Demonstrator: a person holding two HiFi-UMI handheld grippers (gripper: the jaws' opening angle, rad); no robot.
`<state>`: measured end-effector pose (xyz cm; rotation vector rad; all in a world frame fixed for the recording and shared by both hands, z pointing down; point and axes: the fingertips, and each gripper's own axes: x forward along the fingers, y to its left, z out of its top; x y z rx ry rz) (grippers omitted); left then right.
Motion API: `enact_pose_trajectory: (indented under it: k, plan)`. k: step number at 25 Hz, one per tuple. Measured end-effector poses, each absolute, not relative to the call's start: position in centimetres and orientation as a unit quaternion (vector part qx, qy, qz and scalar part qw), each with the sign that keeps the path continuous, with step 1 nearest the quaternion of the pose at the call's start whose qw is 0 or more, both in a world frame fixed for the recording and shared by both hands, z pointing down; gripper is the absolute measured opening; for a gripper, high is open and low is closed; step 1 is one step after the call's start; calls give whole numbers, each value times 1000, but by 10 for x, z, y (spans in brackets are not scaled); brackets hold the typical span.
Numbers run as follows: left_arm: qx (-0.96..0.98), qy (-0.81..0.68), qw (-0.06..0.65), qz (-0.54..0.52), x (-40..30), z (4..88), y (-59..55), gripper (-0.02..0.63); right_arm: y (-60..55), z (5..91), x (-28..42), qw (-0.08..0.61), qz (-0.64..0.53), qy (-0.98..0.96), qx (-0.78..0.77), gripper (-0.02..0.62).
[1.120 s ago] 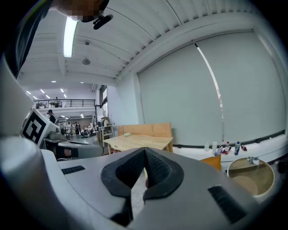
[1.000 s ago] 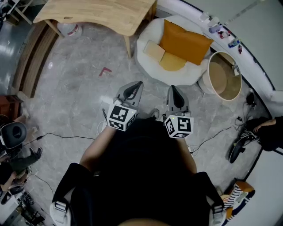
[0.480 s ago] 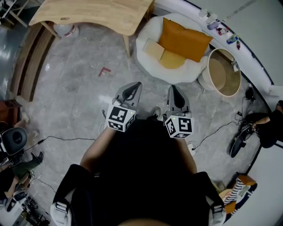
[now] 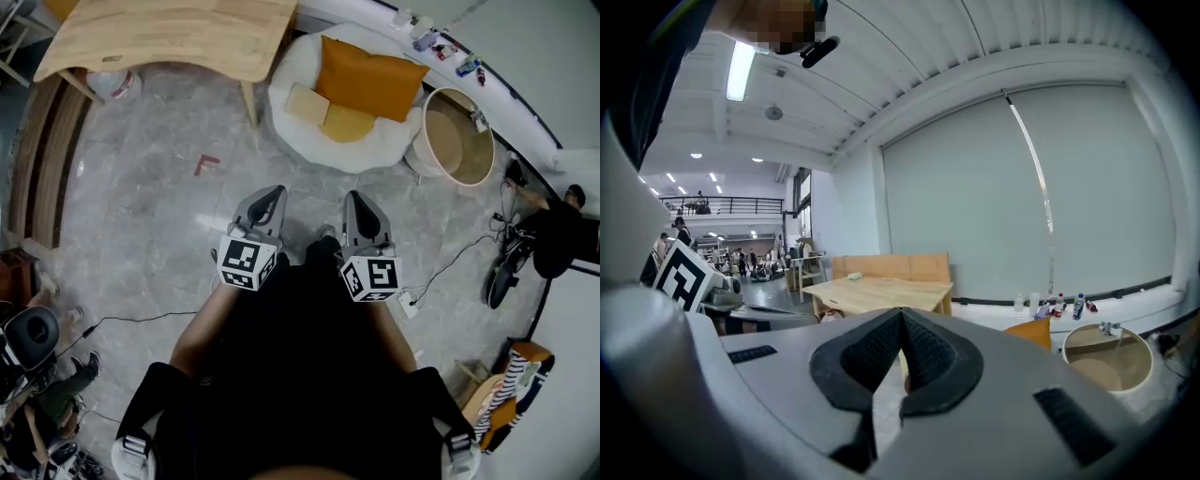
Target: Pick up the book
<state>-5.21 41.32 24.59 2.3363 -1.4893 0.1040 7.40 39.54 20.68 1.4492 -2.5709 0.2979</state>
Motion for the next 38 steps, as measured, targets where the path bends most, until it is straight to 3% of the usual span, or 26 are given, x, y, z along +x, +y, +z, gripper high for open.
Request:
enact_pose_trajectory:
  k: [12, 38]
  plan:
    - [829, -522, 194, 57, -45, 263, 375, 0, 363, 225, 82, 80, 114, -856, 497, 2]
    - [786, -573, 207, 104, 29, 263, 117, 0, 87, 249, 147, 70, 157, -884, 435, 2]
